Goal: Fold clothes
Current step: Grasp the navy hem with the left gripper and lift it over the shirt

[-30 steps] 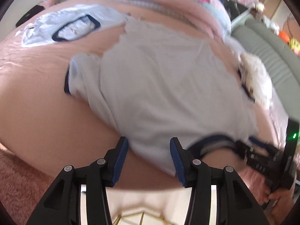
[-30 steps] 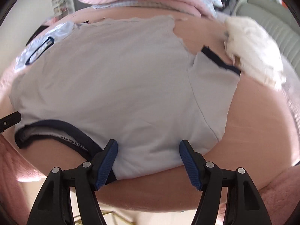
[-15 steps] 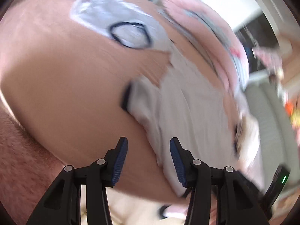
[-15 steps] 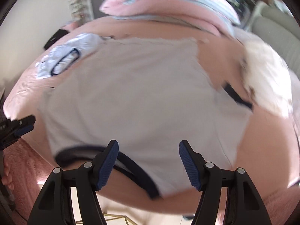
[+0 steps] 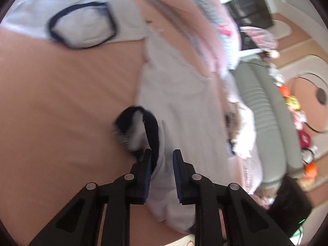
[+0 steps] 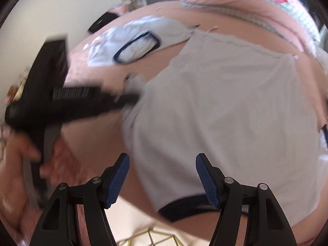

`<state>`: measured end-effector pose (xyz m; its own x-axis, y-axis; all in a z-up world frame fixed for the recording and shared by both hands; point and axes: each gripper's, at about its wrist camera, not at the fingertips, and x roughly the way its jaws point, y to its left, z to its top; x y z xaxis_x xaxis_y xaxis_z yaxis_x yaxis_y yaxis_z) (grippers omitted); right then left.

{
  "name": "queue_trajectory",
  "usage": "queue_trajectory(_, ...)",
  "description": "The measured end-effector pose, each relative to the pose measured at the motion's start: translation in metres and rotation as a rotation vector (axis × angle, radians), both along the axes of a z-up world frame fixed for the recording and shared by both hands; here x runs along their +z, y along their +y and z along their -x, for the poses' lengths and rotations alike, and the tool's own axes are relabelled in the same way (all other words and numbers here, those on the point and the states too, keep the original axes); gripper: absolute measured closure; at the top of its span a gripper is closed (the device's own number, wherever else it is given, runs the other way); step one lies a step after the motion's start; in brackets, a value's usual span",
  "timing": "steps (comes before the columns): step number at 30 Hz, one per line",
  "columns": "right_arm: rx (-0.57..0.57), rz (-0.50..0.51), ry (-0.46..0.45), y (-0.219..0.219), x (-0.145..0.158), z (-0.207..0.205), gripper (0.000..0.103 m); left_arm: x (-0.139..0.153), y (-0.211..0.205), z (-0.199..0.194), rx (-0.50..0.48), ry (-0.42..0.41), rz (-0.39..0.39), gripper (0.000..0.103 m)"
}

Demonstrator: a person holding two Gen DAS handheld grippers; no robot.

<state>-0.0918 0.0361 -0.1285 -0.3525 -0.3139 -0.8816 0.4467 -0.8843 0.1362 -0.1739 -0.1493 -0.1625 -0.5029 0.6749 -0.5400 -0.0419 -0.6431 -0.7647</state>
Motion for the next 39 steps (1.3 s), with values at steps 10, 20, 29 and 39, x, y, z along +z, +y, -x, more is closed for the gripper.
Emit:
queue_trajectory(10,-0.063,-0.135,0.083,-0.009,-0.023,0.026,0.037,0.008,0.013,-0.004,-0.071,0.072,-0.073,0.084)
queue_trajectory(20,-0.099,-0.125,0.108,0.016,0.01,0.014,0.037,0.021,-0.028,0.002,0.096,0.177,-0.183,0.063)
queue_trajectory(29,0.119,-0.206,0.164,-0.066,-0.009,0.036,0.053,0.019,-0.042,0.002,0.107,0.18,-0.243,0.063)
queue_trajectory(39,-0.26,0.028,0.024,0.018,0.005,0.084,0.06,0.004,-0.056,0.002,0.186,0.083,-0.064,0.062)
